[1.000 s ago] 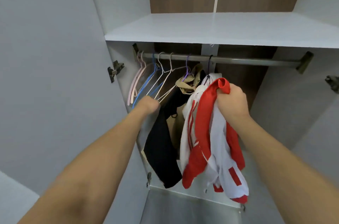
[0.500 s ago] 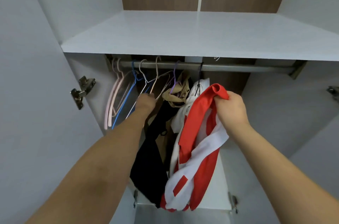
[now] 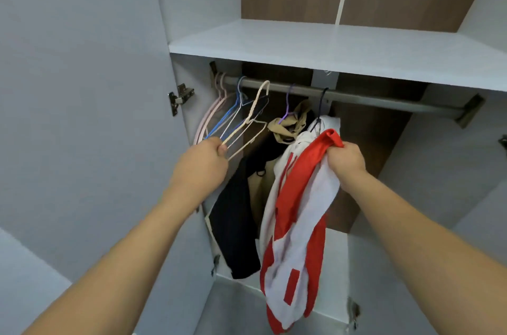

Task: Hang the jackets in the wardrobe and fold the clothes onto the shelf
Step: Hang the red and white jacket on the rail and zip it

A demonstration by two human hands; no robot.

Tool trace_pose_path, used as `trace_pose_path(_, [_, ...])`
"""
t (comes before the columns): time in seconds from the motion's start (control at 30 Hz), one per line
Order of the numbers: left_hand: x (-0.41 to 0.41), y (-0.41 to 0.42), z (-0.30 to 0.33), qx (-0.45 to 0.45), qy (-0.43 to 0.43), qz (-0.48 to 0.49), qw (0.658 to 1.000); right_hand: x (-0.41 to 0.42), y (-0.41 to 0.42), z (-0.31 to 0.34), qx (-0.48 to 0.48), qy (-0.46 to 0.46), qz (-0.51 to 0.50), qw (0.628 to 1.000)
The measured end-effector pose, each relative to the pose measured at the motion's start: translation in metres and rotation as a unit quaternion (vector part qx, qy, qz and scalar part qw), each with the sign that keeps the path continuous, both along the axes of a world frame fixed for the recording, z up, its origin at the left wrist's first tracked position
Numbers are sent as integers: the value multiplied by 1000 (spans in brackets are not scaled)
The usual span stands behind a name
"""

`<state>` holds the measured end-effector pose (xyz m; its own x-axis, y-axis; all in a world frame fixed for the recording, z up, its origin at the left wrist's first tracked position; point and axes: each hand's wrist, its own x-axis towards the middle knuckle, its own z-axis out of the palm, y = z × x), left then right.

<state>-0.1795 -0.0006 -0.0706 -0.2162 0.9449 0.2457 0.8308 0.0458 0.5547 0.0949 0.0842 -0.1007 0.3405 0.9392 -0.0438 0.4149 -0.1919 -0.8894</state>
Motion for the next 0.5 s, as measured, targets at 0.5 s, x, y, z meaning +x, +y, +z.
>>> trace_pose_path(0.5, [71, -183, 67, -72, -42, -73, 994, 41, -43, -2, -17, -62, -1, 998])
